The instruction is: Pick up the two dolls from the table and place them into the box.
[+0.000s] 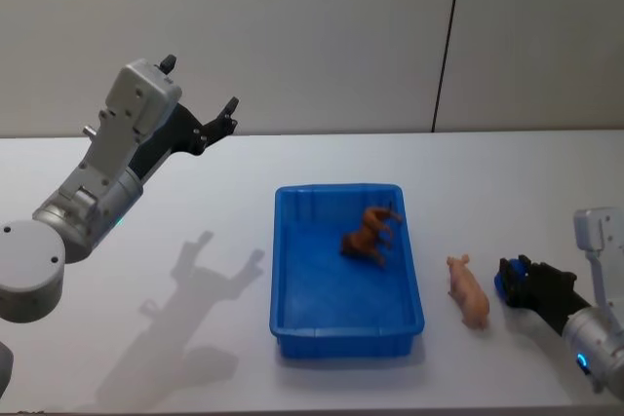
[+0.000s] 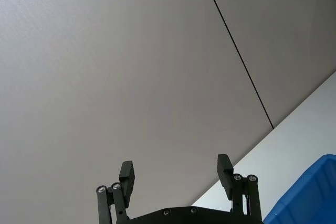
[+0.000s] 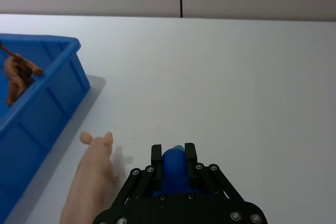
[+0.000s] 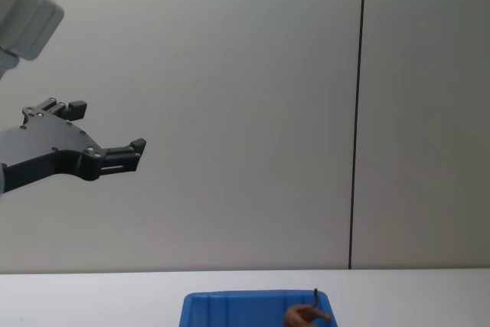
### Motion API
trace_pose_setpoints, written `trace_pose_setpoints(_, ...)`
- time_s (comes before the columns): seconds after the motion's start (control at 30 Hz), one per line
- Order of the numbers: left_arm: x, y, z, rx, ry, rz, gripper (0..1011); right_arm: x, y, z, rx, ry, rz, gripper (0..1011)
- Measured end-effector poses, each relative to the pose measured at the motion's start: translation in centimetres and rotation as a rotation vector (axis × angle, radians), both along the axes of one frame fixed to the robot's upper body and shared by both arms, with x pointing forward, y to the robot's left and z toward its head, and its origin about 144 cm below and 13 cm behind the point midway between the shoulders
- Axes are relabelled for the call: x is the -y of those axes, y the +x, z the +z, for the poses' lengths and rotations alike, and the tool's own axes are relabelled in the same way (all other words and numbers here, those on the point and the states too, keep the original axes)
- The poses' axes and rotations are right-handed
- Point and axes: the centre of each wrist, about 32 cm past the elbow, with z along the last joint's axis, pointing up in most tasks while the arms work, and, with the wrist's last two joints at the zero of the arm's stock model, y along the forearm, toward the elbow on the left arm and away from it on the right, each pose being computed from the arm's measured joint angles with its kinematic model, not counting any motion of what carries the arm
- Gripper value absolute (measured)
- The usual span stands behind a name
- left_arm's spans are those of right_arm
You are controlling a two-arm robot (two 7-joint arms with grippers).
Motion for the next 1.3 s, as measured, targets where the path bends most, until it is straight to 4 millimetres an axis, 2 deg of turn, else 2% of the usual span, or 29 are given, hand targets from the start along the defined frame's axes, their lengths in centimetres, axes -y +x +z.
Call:
trace_pose_setpoints(0.2, 0.0, 0.0, 0.0, 0.0, 0.0, 0.0, 1001, -0.3, 0.2, 1.0, 0.041, 0.013, 0.016, 220)
trace_pose_setpoints(0.73, 0.0, 0.0, 0.0, 0.0, 0.0, 0.0, 1001, -2.2, 0.5, 5.6, 0.206, 0.094, 0.146, 144)
trace_pose_setpoints(1.0, 0.0, 0.0, 0.0, 0.0, 0.0, 0.0, 1001, -4.0, 0.7, 7.3, 0.264, 0.136, 0.26, 98)
trace_pose_setpoints(1.3, 0.0, 0.0, 0.0, 0.0, 0.0, 0.0, 1001, -6.6, 1.4, 8.2, 0.294, 0.165, 0.399, 93)
